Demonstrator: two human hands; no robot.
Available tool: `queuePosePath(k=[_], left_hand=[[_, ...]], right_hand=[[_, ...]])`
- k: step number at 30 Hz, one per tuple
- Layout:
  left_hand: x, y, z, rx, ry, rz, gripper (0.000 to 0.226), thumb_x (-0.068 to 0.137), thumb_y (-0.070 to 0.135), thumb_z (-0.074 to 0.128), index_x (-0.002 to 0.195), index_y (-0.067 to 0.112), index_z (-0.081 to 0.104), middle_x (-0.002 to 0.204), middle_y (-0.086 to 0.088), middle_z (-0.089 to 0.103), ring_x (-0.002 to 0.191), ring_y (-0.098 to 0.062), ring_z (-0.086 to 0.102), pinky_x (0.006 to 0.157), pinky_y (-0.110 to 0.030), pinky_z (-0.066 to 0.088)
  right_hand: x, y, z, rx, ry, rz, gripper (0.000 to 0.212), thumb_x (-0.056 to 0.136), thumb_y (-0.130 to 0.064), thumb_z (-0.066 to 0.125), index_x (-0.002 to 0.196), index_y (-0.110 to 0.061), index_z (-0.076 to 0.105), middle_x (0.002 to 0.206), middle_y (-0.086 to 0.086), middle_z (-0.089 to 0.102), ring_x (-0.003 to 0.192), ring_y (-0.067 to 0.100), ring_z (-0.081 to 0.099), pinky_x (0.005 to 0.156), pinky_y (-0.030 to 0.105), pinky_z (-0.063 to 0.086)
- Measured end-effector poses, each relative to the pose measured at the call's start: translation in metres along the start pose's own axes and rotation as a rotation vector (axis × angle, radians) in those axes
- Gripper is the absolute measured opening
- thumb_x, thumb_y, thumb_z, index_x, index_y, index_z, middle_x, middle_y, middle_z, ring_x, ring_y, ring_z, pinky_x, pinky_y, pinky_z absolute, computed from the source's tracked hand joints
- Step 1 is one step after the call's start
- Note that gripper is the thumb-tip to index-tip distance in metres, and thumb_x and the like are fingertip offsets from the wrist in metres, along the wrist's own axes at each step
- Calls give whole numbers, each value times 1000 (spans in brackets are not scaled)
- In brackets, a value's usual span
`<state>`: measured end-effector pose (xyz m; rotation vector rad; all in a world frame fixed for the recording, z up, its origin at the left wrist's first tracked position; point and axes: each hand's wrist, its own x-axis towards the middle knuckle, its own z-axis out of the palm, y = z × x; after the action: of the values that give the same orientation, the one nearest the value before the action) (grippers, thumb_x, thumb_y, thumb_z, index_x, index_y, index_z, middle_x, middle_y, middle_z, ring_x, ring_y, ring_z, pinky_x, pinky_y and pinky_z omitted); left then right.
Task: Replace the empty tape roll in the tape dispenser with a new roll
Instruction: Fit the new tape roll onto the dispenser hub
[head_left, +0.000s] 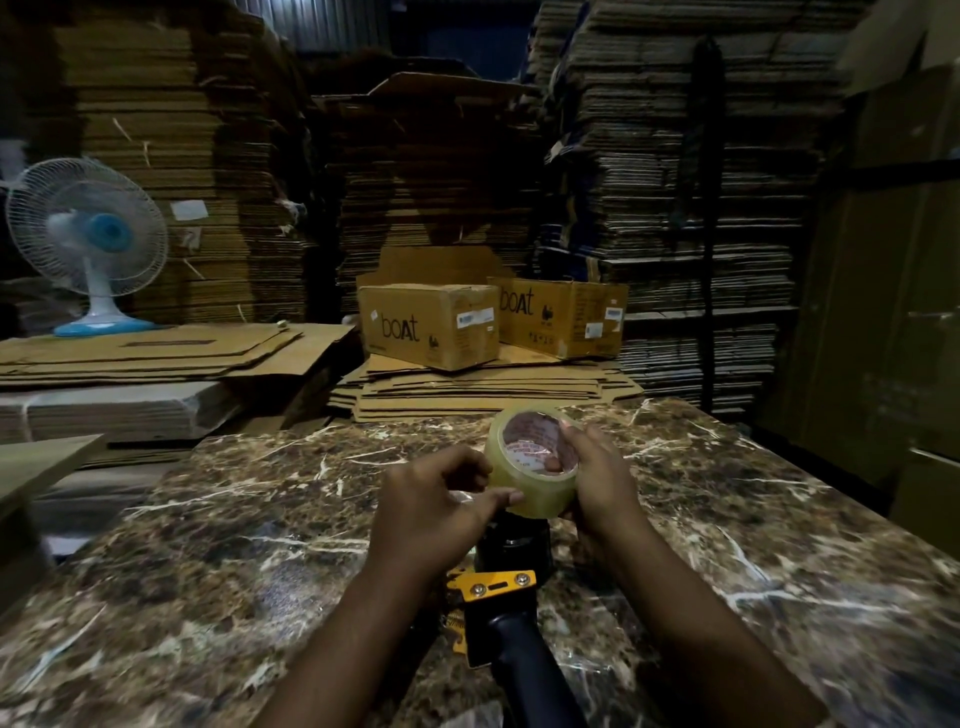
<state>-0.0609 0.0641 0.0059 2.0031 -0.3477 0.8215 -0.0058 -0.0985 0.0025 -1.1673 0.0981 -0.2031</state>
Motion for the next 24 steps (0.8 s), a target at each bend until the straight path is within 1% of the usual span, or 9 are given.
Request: queuePosePath(k=[2,4,7,10,13,17,20,22,24], left_hand=[[0,-2,-1,11,-12,14,26,62,21,94,79,27,76,68,19,70,69,4,70,61,-17,59],[1,-4,-2,13,-26,37,18,68,16,91,80,23,80,69,22,71,71,5,71,63,-19,60],[4,-6,-7,-13,-35,9,15,74,11,87,85,19,82,72,23,71,72,6,71,63,-11,56],[5,-7,-9,-42,-64,-7,14,76,11,85,86,19,82,77,19,75,75,4,72,65,-10,54],[7,-7,-13,-85,-108,-51,12,75,9,85,83,17,82,76,10,77,72,0,73,64,-12,55],[10,-10,-21,-136,-213,-100,10,76,4,84,81,12,81,74,3,79,72,-9,76,66,-22,60],[13,-12,-27,-186,-218,-92,9,77,-2,82,79,7,80,72,-3,78,68,-14,75,63,-20,57],[14,-13,-31,-206,-222,-98,12,76,-5,81,76,7,79,71,-5,77,66,-18,75,60,-21,56],[14,-16,-35,-207,-230,-114,16,75,-7,81,72,9,77,69,-6,76,62,-17,73,56,-21,55]], right_hand=[[0,1,0,-19,7,0,52,102,-30,56,150,-16,41,103,11,71,100,31,70,91,56,54],[1,3,1,-47,24,8,53,100,-35,57,148,-17,45,120,13,70,103,30,70,85,52,56],[0,5,1,-75,19,40,56,96,-39,57,145,-16,48,128,14,68,106,32,70,80,46,57],[-3,0,-1,-115,-2,59,44,100,-33,52,140,-13,52,121,13,71,101,30,72,71,38,56],[-4,-1,-5,-153,-19,76,31,100,-28,53,114,-6,70,105,15,77,90,30,73,65,35,54],[-2,-3,-8,-248,34,104,28,87,-34,67,82,-11,80,89,10,80,89,35,76,84,55,59],[-3,-2,-5,-358,43,72,42,58,-55,71,76,-19,82,86,8,79,88,37,74,81,63,60],[-6,-1,-1,-423,53,31,48,53,-60,69,73,-18,81,82,8,78,84,35,73,75,52,62],[-12,-3,1,-460,79,-3,40,69,-52,70,70,-13,78,78,9,75,79,33,70,65,41,51]])
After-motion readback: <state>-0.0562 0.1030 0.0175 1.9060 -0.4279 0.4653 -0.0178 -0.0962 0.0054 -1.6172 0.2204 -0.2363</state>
